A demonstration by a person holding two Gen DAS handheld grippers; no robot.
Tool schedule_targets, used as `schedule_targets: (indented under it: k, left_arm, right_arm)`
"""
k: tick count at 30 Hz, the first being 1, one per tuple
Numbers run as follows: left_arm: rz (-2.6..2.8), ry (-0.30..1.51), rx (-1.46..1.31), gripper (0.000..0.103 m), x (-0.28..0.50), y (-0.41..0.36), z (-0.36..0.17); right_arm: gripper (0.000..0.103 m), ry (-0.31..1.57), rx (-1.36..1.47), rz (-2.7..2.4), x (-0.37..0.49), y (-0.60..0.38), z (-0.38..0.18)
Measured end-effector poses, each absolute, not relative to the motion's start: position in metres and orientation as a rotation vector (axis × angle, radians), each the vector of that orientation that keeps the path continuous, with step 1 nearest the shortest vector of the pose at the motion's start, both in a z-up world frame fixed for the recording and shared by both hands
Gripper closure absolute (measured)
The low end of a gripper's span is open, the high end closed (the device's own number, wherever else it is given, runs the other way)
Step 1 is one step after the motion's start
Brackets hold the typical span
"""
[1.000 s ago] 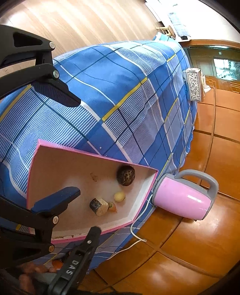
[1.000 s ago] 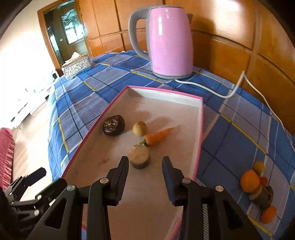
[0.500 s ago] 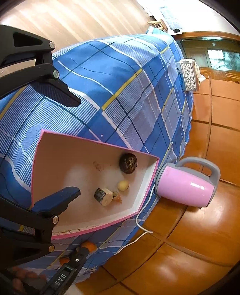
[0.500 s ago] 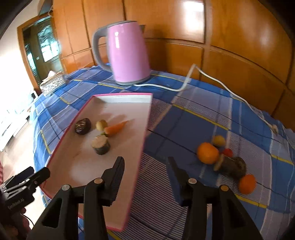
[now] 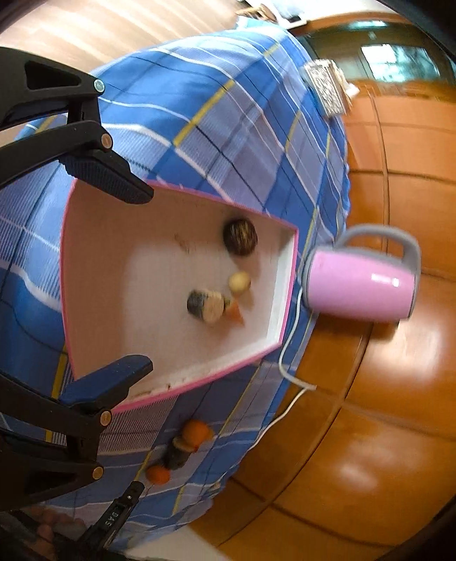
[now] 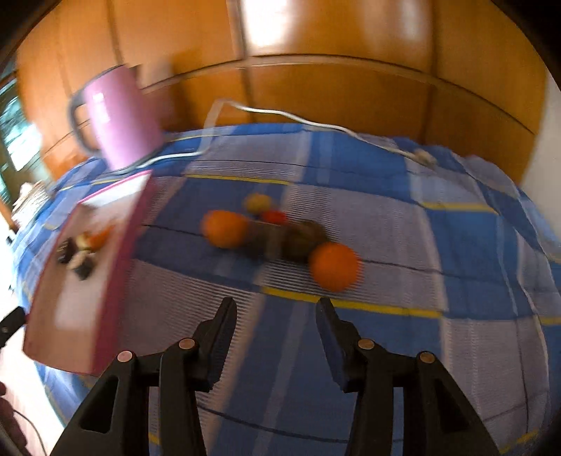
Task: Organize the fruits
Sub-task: 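Withdraw the right tool from the tray back toward the produce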
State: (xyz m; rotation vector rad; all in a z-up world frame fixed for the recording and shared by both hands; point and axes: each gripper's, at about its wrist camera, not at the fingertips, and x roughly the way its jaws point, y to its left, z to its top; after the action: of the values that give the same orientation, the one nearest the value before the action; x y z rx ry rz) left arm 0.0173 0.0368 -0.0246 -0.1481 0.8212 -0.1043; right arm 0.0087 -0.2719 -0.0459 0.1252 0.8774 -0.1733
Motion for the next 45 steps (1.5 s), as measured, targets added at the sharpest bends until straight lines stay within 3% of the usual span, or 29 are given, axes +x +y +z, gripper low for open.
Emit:
schedule_targets:
  k: [13,26,45]
  left_arm:
    - [-0.35,0.813,-0.003,0.019,0.041,-0.044,-0.002]
    - [-0.576,0.88,0.137,0.053,0.061,-0.143,-0.019]
    - [-0.598,0.945,0.199,0.054,0.11,-0.22,-0.053]
  right_arm:
    - [0.055,0.87,0.256,-0.418,-0.029,-0.362,-0.063]
    - [0.055,0.847,0.278,-0.527,-0.045,-0.393,-0.069]
    - [0.055,0.853,0.323,-0.578,-0.053,-0.42,-0.077]
